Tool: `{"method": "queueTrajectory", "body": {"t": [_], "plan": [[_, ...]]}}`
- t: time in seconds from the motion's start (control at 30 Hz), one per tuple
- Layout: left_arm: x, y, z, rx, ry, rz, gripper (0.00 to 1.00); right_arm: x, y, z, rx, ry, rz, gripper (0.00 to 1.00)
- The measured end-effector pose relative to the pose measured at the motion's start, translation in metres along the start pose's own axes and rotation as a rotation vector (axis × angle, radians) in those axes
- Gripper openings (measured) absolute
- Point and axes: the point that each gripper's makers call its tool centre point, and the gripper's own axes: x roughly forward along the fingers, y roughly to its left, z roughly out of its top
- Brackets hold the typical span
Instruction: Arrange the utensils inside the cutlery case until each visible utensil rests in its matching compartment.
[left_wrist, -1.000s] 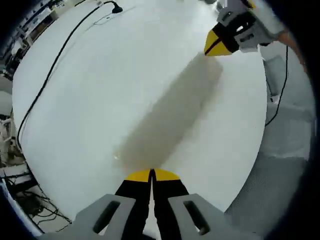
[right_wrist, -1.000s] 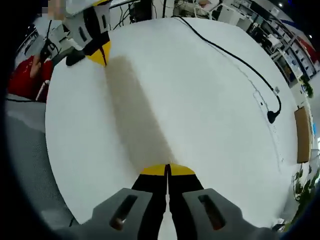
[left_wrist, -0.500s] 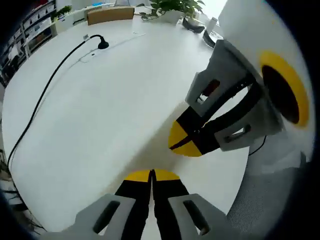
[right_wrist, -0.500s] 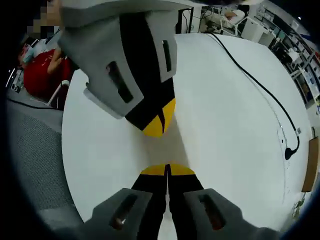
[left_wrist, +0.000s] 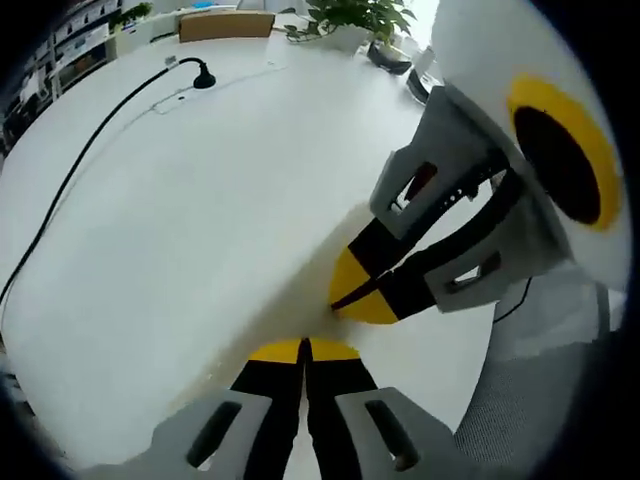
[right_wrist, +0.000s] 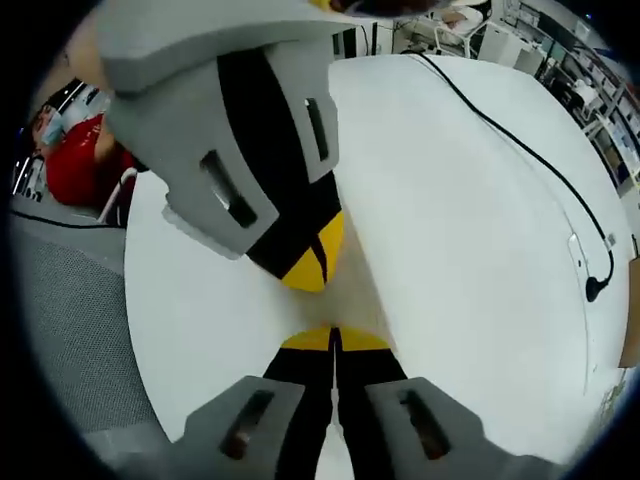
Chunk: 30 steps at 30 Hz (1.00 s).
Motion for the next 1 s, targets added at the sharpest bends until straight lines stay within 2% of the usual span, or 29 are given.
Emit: {"method": "queueTrajectory", "body": {"t": [0.17, 0.23, 0.3, 0.33, 0.37, 0.43, 0.5, 0.57, 0.6, 0.63, 0.67, 0.73, 0.77, 0.83, 1.0], "plan": [[0.001, 0.000, 0.001, 0.032, 0.012, 0.021, 0.00, 0.000, -0.001, -0.001, -0.014, -0.036, -0.009, 0.00], [0.000, 0.002, -0.001, 0.025, 0.026, 0.038, 0.00, -0.001, -0.001, -0.001, 0.064, -0.059, 0.014, 0.00], [-0.005, 0.010, -0.009, 0.047, 0.066, 0.067, 0.00, -0.006, -0.006, -0.017, 0.053, 0.027, 0.002, 0.00], [-0.008, 0.015, -0.013, 0.047, 0.077, 0.082, 0.00, -0.008, -0.010, -0.022, 0.039, 0.044, -0.014, 0.00], [-0.011, 0.018, -0.017, 0.042, 0.085, 0.084, 0.00, -0.010, -0.013, -0.027, 0.027, 0.048, -0.026, 0.00], [-0.017, 0.026, -0.025, 0.001, 0.095, 0.086, 0.00, -0.011, -0.014, -0.031, 0.076, 0.038, -0.018, 0.00], [-0.020, 0.031, -0.031, -0.034, 0.107, 0.086, 0.00, -0.009, -0.014, -0.030, 0.108, 0.026, -0.015, 0.00], [-0.022, 0.031, -0.033, -0.031, 0.113, 0.090, 0.00, -0.008, -0.013, -0.029, 0.102, 0.039, -0.023, 0.00], [-0.022, 0.029, -0.034, -0.026, 0.116, 0.093, 0.00, -0.008, -0.013, -0.030, 0.065, 0.056, -0.043, 0.00], [-0.022, 0.028, -0.034, -0.012, 0.119, 0.095, 0.00, -0.007, -0.013, -0.030, 0.046, 0.066, -0.051, 0.00], [-0.021, 0.028, -0.033, 0.048, 0.138, 0.107, 0.00, -0.005, -0.012, -0.030, 0.034, 0.079, -0.058, 0.00], [-0.020, 0.027, -0.032, 0.094, 0.176, 0.124, 0.00, -0.005, -0.012, -0.029, 0.035, 0.099, -0.062, 0.00], [-0.020, 0.026, -0.032, 0.105, 0.177, 0.126, 0.00, -0.005, -0.013, -0.029, 0.048, 0.106, -0.060, 0.00], [-0.020, 0.028, -0.033, 0.075, 0.167, 0.122, 0.00, -0.005, -0.014, -0.029, 0.064, 0.114, -0.059, 0.00], [-0.020, 0.032, -0.032, 0.087, 0.151, 0.121, 0.00, -0.005, -0.014, -0.030, 0.072, 0.114, -0.051, 0.00]]}}
